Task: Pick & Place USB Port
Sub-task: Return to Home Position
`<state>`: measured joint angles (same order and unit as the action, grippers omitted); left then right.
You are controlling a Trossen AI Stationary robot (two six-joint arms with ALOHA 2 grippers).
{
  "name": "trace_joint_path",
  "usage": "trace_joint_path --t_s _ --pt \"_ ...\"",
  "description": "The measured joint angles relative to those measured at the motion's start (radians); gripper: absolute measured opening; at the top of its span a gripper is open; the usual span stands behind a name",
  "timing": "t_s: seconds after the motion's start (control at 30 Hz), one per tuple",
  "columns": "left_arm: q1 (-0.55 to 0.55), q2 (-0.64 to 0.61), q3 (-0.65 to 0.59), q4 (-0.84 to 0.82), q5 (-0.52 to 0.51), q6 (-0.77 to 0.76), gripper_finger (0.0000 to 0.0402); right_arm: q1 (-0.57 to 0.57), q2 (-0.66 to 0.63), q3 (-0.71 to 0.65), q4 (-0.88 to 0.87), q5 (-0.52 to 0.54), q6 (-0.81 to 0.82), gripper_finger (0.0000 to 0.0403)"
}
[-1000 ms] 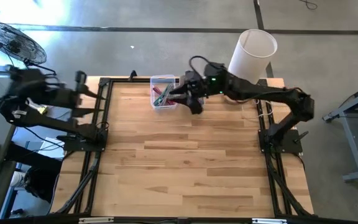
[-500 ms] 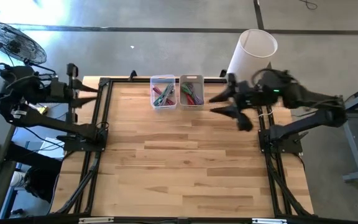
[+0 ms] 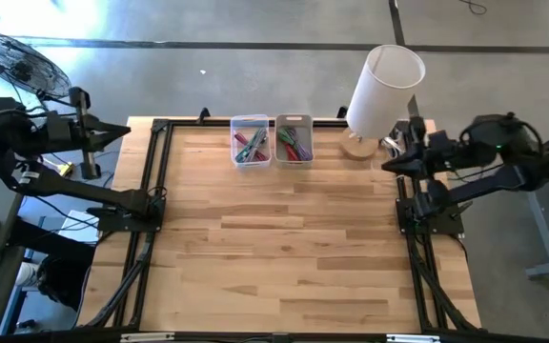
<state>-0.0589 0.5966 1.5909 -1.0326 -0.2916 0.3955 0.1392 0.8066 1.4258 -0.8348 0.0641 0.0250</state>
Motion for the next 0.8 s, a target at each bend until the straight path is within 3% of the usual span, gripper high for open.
trace_joint_path --t_s 0.47,0.8 --pt "0.0 -0.071 -0.023 -0.13 0.146 0.019 0.0 0.008 -0.215 0.0 -0.162 0.088 0.035 0.0" --pt "0.0 -0.289 -0.213 -0.107 0.157 -0.004 0.0 0.008 -0.315 -0.118 -0.161 0.084 0.098 0.0"
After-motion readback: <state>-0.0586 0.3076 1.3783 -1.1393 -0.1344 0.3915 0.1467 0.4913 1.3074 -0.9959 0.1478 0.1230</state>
